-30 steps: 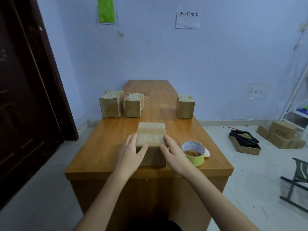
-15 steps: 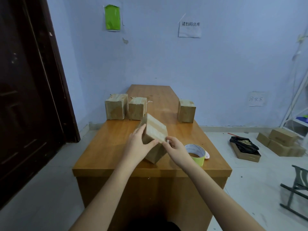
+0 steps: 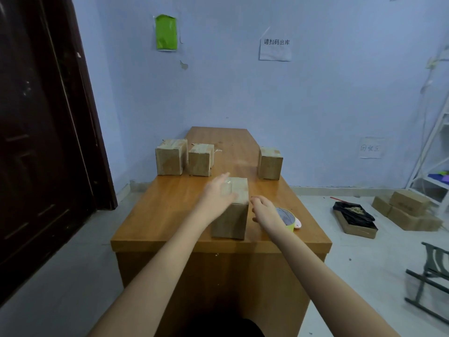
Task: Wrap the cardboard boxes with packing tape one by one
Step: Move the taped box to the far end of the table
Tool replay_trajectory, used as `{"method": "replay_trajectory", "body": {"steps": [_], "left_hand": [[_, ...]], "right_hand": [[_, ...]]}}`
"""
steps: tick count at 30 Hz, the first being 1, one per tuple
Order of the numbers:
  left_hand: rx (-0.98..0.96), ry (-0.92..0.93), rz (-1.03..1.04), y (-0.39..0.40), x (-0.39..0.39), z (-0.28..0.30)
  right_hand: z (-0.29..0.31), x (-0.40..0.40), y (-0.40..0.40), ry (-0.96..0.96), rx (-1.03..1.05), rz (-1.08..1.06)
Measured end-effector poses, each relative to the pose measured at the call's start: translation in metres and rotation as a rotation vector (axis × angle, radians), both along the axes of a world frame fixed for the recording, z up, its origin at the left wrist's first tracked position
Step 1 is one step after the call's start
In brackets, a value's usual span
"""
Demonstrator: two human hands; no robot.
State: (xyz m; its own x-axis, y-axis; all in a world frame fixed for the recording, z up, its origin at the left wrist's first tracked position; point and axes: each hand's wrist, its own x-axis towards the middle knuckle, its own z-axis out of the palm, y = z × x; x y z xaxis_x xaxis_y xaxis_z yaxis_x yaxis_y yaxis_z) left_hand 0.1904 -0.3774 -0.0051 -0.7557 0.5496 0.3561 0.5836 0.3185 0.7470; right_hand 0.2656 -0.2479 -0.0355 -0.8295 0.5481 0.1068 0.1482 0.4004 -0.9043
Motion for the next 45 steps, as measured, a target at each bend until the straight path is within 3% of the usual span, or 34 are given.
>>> {"method": "replay_trajectory", "body": {"steps": [3, 6, 8, 13, 21, 36, 45], "left_hand": [[-0.028, -0.090, 0.188, -0.008, -0.012, 0.001], [-0.182, -0.344, 0.137, 0.000, -0.018, -0.006], [-0.168, -0.388, 0.113, 0.012, -0.021, -0.006], [-0.049, -0.283, 0.189, 0.038, -0.041, 0.013], [-0.053, -0.226, 0.229, 0.086, -0.101, 0.031], [-0.114, -0.162, 0.201, 0.182, -0.247, 0.016], [-0.120, -0.167, 0.167, 0.220, -0.290, -0.013]], "right_hand": [[0.008, -0.005, 0.000, 0.000, 0.027, 0.003], [0.017, -0.017, -0.008, -0.118, 0.037, 0.032], [0.024, -0.028, -0.013, -0.200, 0.039, 0.049], [0.053, -0.059, -0.004, -0.164, 0.114, -0.018], [0.068, -0.120, 0.039, -0.046, 0.317, -0.102], [0.054, -0.260, 0.142, -0.026, 0.289, -0.091], [0.024, -0.308, 0.181, -0.051, 0.249, -0.096]]}}
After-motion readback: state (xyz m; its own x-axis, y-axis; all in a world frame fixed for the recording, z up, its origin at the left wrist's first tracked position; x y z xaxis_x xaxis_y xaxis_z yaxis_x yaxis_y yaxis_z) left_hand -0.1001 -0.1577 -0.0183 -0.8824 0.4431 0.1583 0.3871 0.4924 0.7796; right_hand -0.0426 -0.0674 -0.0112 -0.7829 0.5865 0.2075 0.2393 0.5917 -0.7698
